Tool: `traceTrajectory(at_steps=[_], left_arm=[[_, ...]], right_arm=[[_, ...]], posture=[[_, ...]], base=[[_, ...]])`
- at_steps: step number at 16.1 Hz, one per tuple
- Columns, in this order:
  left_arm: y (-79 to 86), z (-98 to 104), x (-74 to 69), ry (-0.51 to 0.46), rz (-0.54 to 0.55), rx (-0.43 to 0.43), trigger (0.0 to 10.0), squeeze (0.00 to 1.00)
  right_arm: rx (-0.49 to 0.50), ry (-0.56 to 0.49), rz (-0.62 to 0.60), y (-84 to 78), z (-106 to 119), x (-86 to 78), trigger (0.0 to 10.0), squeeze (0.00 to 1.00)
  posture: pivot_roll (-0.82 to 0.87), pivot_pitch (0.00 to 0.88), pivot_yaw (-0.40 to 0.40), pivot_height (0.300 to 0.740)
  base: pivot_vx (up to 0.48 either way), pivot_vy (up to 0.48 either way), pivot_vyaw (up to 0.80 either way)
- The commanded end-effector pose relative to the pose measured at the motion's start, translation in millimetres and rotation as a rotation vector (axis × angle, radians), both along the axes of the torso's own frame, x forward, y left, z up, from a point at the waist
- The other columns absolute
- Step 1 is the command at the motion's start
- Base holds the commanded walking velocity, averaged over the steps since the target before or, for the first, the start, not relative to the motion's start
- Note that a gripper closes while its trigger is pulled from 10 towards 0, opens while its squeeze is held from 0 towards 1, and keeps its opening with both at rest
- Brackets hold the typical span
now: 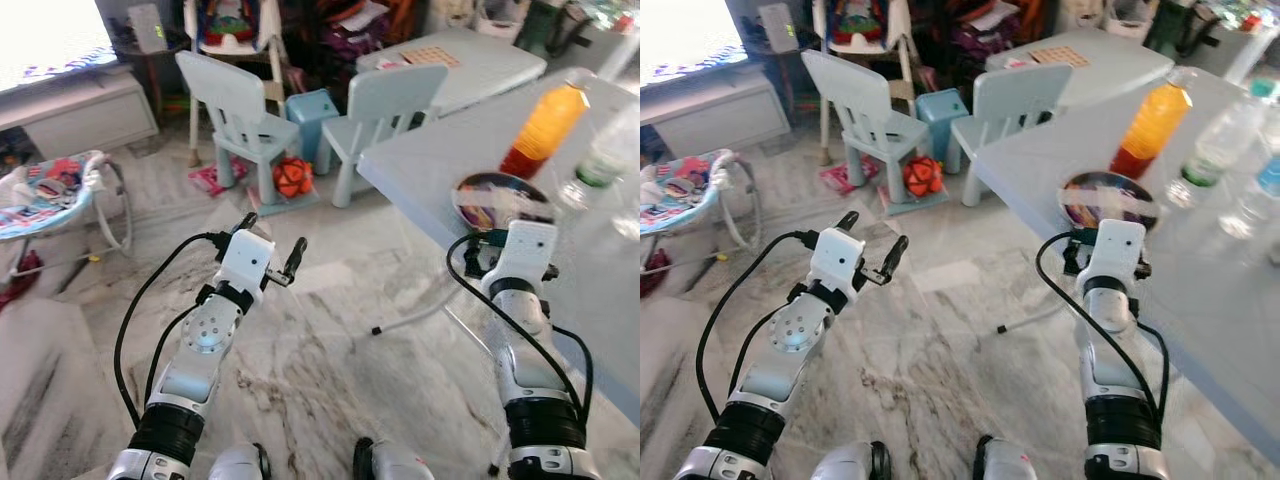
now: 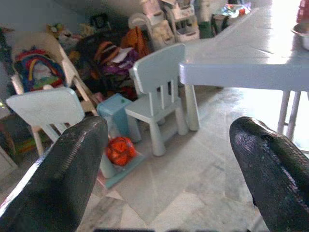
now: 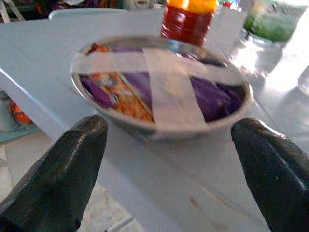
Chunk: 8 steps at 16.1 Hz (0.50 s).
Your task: Restocking fridge
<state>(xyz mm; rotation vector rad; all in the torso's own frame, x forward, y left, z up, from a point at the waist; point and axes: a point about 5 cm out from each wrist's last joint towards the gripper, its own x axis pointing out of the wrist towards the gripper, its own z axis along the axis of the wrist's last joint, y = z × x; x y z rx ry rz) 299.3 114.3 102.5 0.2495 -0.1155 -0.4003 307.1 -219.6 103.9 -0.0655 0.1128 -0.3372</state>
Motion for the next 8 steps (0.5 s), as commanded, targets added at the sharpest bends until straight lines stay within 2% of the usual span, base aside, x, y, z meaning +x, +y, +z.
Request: traceTrajectory(at_steps=[1, 2, 3, 5, 8], left_arm=[[-0.4, 2.7, -1.0, 0.002, -0.012, -0.009, 10.0, 0.00], [-0.7, 2.7, -1.3, 0.002, -0.014, -0.010, 10.0, 0.00], [-0.8, 3.6, -1.8, -0.005, -0.018, -0.011, 10.0, 0.00], [0.7, 4.4, -2.7, -0.011, -0.022, -0.007, 10.0, 0.00], [0.7, 3.7, -3.2, -0.003, -0.025, -0.016, 10.0, 0.00]], right_arm=[[0.017, -0.026, -0.013, -0.5, 6.1, 4.5, 10.0, 0.00], [0.026, -0.026, -0.016, 0.1, 6.3, 5.0, 10.0, 0.00], [0.009, -0.029, -0.010, 0.9, 7.7, 5.6, 10.0, 0.00], [-0.057, -0.068, 0.030, 5.3, 15.1, 5.2, 10.0, 0.00], [-0.059, -0.080, 0.047, 10.9, 16.9, 2.2, 10.0, 0.00]], posture=[[0.04, 0.119, 0.006, 0.740], [0.04, 0.120, 0.006, 0.740], [0.04, 0.120, 0.006, 0.740], [0.04, 0.122, 0.006, 0.740], [0.04, 0.125, 0.004, 0.740]], base=[[0.000, 0.000, 0.00], [0.000, 0.000, 0.00], [0.000, 0.000, -0.80], [0.304, 0.373, -0.80], [0.311, 0.366, -0.80]])
